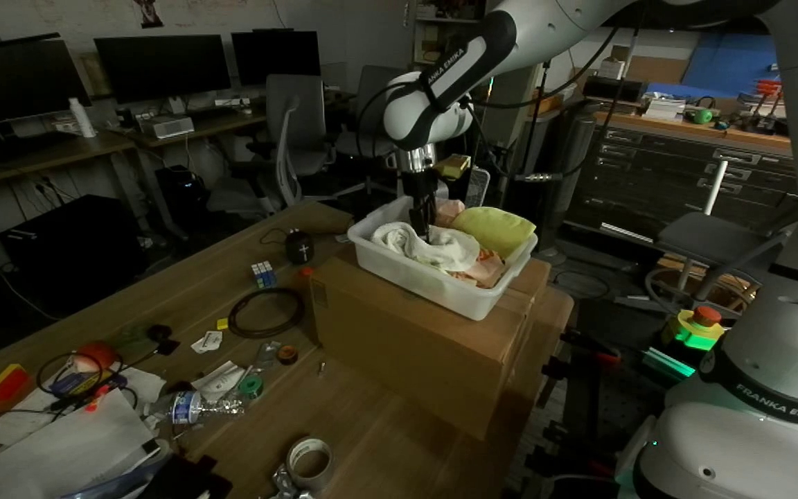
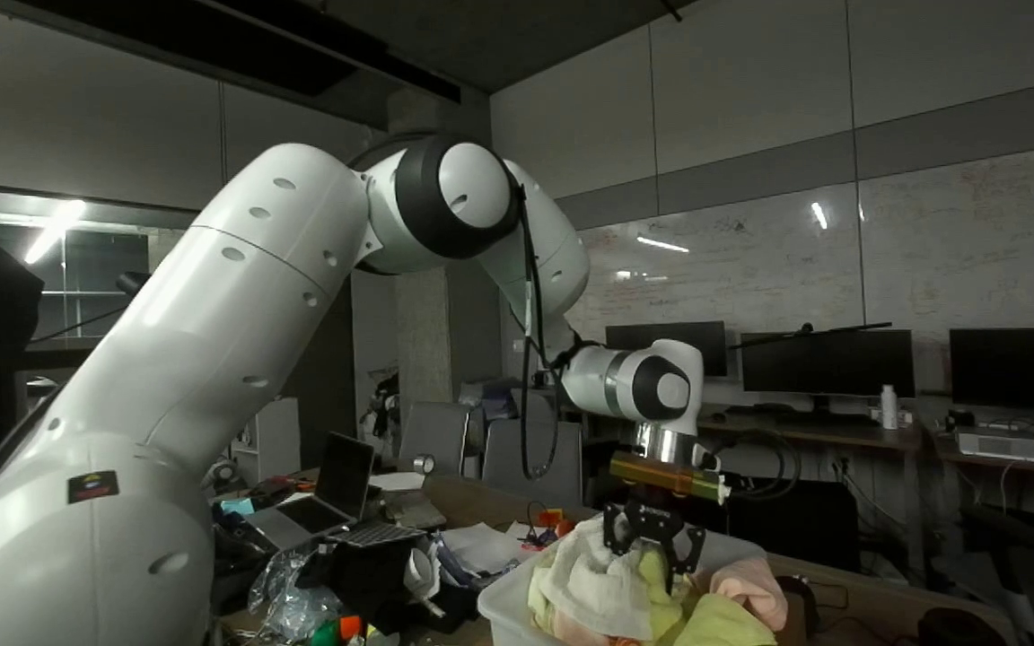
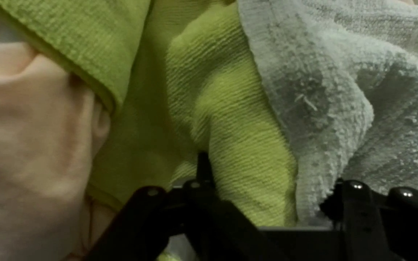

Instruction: Pick up the clothes from the box and put them on the table

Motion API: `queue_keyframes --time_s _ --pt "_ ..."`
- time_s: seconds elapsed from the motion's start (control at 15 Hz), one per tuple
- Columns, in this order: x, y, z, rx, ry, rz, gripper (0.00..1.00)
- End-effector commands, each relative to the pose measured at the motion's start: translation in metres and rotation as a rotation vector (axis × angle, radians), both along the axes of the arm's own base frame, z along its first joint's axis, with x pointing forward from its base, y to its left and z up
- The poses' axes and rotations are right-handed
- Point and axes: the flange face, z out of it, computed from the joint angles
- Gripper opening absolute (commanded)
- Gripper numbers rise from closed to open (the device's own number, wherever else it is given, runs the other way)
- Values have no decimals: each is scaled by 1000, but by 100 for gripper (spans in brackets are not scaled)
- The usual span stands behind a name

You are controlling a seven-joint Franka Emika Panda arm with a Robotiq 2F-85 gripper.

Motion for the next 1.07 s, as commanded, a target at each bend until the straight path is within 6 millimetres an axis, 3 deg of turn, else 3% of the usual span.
queue_keyframes --time_s 0.0,0.27,0.33,0.73,1.0 --pt "8 -5 8 29 0 -6 34" --pt "7 -7 23 19 -39 -19 7" --pt "7 -8 27 17 -49 -25 4" --pt "3 -9 74 -8 -137 -35 6" --pt "-4 -9 147 -58 -288 -59 6"
